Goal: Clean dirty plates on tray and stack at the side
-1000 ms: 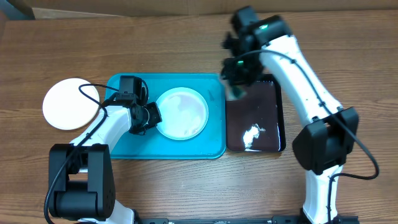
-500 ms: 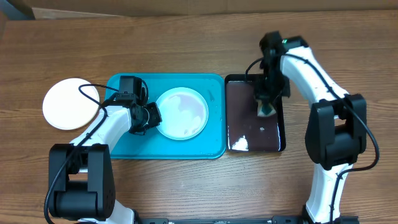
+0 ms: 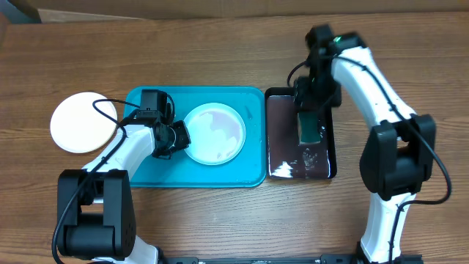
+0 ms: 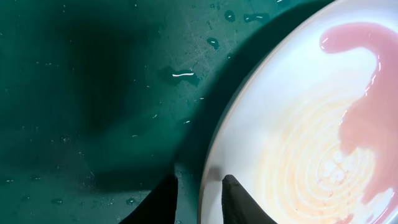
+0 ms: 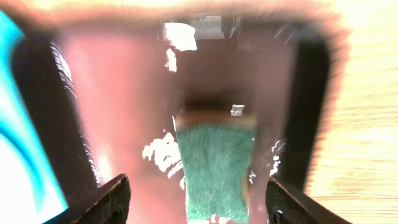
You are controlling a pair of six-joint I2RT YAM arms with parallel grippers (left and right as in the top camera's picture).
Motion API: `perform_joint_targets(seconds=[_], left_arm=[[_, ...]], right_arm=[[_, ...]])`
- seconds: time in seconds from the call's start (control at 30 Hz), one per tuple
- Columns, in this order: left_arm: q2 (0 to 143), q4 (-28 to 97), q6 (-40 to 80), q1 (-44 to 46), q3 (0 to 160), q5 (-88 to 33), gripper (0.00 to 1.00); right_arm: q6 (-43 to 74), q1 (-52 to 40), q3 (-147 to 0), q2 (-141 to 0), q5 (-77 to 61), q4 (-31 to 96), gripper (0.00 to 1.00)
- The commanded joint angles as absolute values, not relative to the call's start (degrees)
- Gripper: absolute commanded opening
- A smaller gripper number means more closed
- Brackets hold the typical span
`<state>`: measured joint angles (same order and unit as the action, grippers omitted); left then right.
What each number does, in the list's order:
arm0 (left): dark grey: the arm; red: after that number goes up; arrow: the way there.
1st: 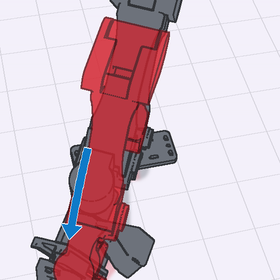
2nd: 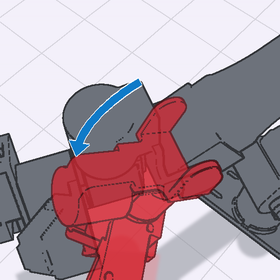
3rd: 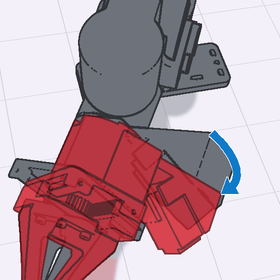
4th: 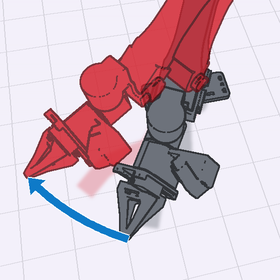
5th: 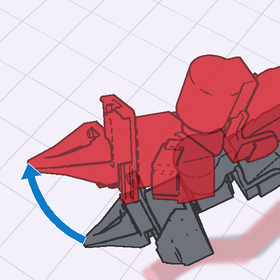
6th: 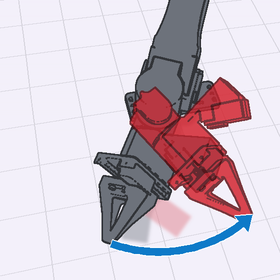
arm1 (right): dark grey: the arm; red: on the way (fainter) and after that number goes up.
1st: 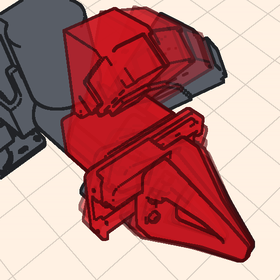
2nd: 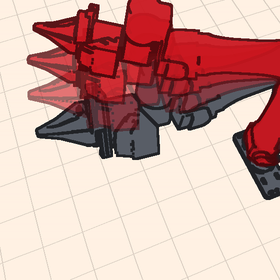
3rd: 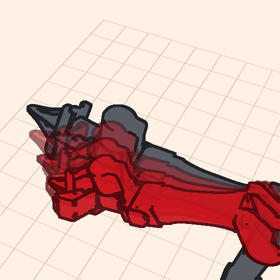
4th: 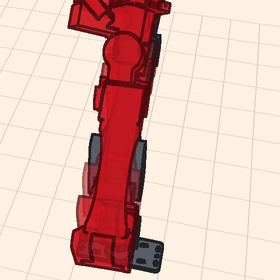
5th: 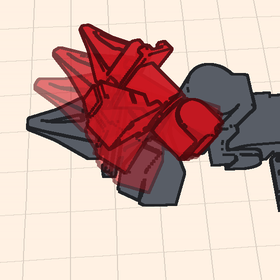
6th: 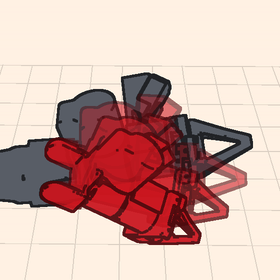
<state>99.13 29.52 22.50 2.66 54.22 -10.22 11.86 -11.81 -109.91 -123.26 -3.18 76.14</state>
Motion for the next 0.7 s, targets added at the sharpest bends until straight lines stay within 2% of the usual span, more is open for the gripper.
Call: perform_joint_targets(seconds=[0.0, 0.13, 0.2, 0.23, 0.27, 0.47, 0.67], left_arm=[[99.7, 29.3, 22.7, 2.8, 52.9, -9.6, 0.27], [99.7, 29.3, 22.7, 2.9, 52.3, -9.2, 0.26], [99.7, 29.3, 22.7, 3.0, 52.2, -9.1, 0.22], [99.7, 29.3, 22.7, 3.1, 52.2, -8.9, 0.19], [99.7, 29.1, 22.7, 3.1, 52.2, -8.9, 0.18], [99.7, 28.3, 21.2, 2.7, 52.7, -7.2, 0.04], [98.8, 34.9, 19.4, 1.3, 59.1, -7.0, 0.04]], right_arm=[[12.8, -6.3, -115.5, -121.8, -3.1, 76.5, 0.77], [13.8, -0.6, -115.9, -121.8, -3.1, 75.7, 0.85], [13.8, 2.5, -115.9, -121.9, -3.1, 75.6, 0.87], [13.7, 4.2, -115.9, -121.9, -3.0, 75.6, 0.91], [13.7, 5.3, -115.9, -121.9, -3.0, 75.6, 1.00], [13.7, 11.7, -115.9, -121.9, -3.0, 75.3, 1.00], [13.8, 14.9, -115.9, -121.9, -3.0, 75.2, 1.00]])
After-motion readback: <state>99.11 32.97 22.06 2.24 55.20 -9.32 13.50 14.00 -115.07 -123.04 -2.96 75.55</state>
